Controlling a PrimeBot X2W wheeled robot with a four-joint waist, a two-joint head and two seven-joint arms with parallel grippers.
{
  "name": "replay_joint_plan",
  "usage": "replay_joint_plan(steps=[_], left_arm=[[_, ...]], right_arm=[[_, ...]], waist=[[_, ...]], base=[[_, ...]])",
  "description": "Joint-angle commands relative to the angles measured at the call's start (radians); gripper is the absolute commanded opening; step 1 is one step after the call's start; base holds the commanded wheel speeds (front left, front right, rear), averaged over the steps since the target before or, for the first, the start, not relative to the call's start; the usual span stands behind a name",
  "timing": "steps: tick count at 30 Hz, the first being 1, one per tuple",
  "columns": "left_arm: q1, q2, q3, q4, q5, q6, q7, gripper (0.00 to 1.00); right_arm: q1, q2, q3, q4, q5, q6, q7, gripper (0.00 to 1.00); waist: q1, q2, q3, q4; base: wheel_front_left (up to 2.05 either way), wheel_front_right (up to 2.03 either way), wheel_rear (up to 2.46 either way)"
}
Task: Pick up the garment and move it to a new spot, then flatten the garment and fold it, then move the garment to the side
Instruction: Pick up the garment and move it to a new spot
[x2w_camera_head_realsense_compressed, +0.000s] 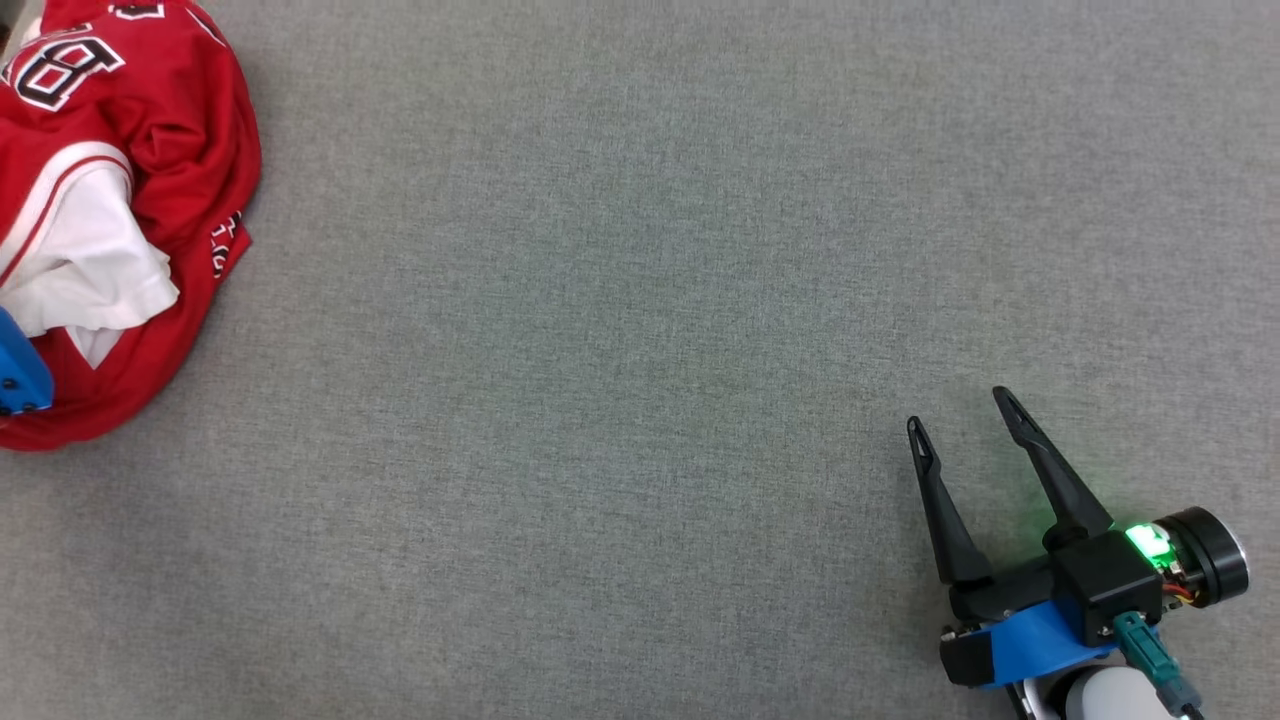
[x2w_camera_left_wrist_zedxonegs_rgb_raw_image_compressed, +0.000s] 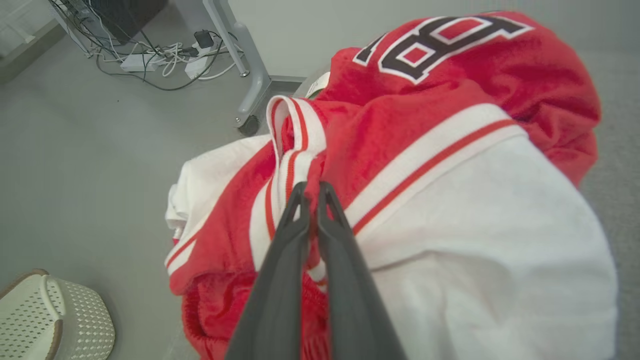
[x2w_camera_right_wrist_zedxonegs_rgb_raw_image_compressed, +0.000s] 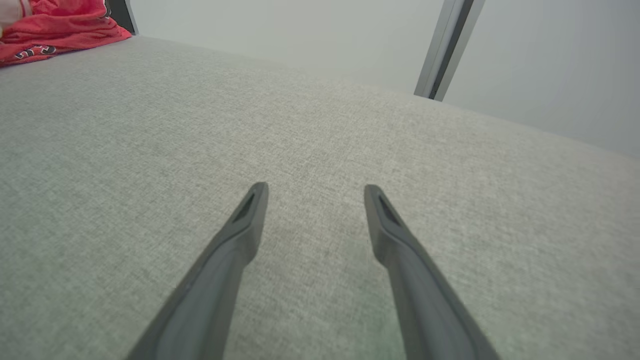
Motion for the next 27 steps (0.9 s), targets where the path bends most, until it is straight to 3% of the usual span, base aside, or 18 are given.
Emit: replay_joint_plan(steps=[1,14,21,27], left_arm=[[-0.021,0.013,-0.009,0.004,-0.002,0.000,-0.010,0.00],[-0.114,0.124,-0.150,-0.121,0.019,0.000,-0.090,0.00],[-0.192,0.162,-0.288,-0.343,0.018,0.000,-0.049,0.00],[-0.240,0.141,-0.390,-0.590,0.023,0.000,0.023,0.00]], right_arm=[[-0.013,-0.005,0.001,0.002,0.008,0.000,0.000,1.00],[-0.031,-0.004,0.016,0.052,0.105,0.000,0.000,1.00],[-0.016,-0.004,-0.008,0.077,0.176,0.000,0.000,1.00],[0.008,-0.004,-0.038,0.089,0.218,0.000,0.000,1.00]], waist=[[0.0000,0.0000,-0.010,-0.004],[0.0000,0.0000,-0.188,-0.030],[0.0000,0.0000,-0.309,-0.076],[0.0000,0.0000,-0.385,-0.148]], base=[[0.00,0.00,0.00],[0.00,0.00,0.00],[0.00,0.00,0.00],[0.00,0.00,0.00]])
